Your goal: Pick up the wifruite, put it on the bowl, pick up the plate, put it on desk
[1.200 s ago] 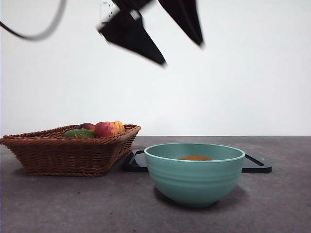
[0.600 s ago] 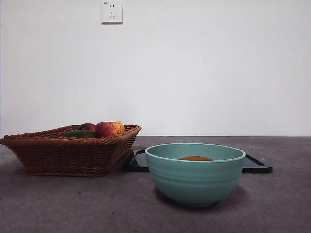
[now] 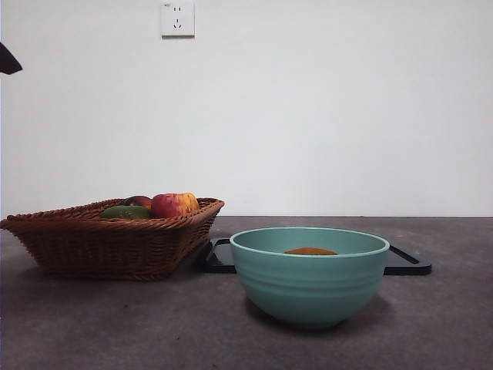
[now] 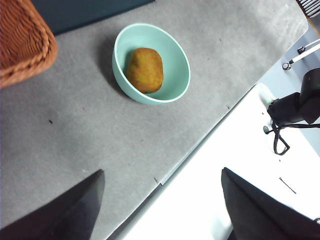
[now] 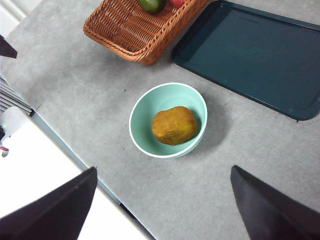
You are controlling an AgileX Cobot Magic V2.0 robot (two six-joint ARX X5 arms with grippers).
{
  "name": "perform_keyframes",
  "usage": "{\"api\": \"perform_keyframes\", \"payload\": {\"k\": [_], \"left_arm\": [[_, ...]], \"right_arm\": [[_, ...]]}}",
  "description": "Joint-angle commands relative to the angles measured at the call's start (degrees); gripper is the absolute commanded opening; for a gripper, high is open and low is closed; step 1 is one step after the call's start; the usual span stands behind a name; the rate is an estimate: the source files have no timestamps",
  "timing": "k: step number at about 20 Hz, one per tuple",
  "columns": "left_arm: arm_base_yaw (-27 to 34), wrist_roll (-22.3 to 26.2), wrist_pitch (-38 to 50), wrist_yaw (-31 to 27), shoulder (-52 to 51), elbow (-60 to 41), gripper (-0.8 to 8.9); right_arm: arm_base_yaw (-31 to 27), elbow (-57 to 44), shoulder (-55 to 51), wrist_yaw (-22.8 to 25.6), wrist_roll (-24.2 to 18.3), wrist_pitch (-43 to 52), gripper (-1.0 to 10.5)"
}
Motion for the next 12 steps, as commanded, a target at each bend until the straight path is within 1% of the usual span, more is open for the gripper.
{"api": "perform_keyframes", "payload": {"k": [1,5,7,9,12], "left_arm": [[-0.26,0.94,1.18,0.28,0.28,0.52,3.74],[-0.26,0.92,2.21,0.28,0.28,0.52,3.74],[-0.26,0.90,2.16,0.26,0.28,0.52,3.74],[-0.26,0.92,2.19,0.26,0.28,0.55,3.74],[-0.26,0.92,2.29,0.26,0.28,0.55,3.74]], "right_arm": [[0.26,1.14,1.11,0.04,1.16,0.50,4.3],[0.63,-0.37,5.03,0.09,4.87,1.16,4.2],[1.84,-3.48,7.30,0.35,8.61,5.20,3.7],[4.28,-7.48,9.57,3.50,13.31,11.63,3.5],[9.79,-12.15,13.99,9.33,18.34,20.98,3.4]]}}
